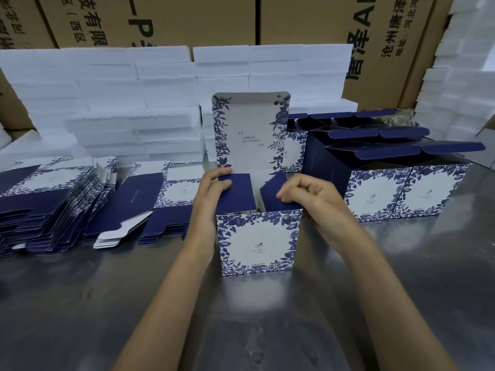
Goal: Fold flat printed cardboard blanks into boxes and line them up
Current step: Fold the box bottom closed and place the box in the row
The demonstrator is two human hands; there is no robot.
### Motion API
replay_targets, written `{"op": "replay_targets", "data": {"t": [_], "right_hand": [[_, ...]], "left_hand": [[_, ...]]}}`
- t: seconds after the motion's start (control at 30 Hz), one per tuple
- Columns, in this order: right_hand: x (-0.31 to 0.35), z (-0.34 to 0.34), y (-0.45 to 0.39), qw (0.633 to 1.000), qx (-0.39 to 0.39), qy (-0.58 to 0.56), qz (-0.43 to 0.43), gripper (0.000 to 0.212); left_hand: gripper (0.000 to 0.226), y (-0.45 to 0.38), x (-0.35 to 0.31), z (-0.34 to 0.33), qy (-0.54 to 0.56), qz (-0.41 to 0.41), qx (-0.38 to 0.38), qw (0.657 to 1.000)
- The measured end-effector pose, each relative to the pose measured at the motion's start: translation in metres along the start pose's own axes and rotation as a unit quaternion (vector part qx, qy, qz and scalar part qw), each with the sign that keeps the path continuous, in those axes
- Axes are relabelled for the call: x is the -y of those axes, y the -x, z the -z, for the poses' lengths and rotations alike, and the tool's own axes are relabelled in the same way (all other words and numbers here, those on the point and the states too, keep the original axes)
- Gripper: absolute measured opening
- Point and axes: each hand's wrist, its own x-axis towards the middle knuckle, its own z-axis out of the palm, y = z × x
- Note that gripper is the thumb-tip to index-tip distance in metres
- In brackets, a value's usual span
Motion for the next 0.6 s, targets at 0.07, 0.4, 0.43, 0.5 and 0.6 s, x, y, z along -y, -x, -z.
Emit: {"op": "replay_targets", "data": {"t": [0.07,0.4,0.43,0.5,0.6], "right_hand": [[0.0007,-0.0018,0.0003,1.0,-0.015,0.009,0.015,0.016],[-0.0024,-0.0031,-0.0022,0.999,-0.046,0.003,0.027,0.018],[-0.0033,-0.003,-0.0027,0.999,-0.046,-0.001,0.028,0.018],[-0.0046,-0.0029,-0.003,0.998,-0.054,-0.029,0.021,0.014],[-0.0047,-0.0042,-0.0041,0.995,-0.082,-0.055,0.015,0.009]], "left_hand": [[0.021,0.0003,0.0002,0.0006,0.0,0.0,0.005,1.0],[0.026,0.0028,-0.0021,0.0008,-0.006,0.002,0.005,1.0],[0.026,0.003,-0.002,0.0008,-0.005,0.002,0.006,1.0],[0.026,0.0035,-0.0016,0.0011,-0.007,0.001,0.009,1.0],[0.026,0.0037,-0.0014,0.0007,-0.009,0.007,0.01,1.0]]}}
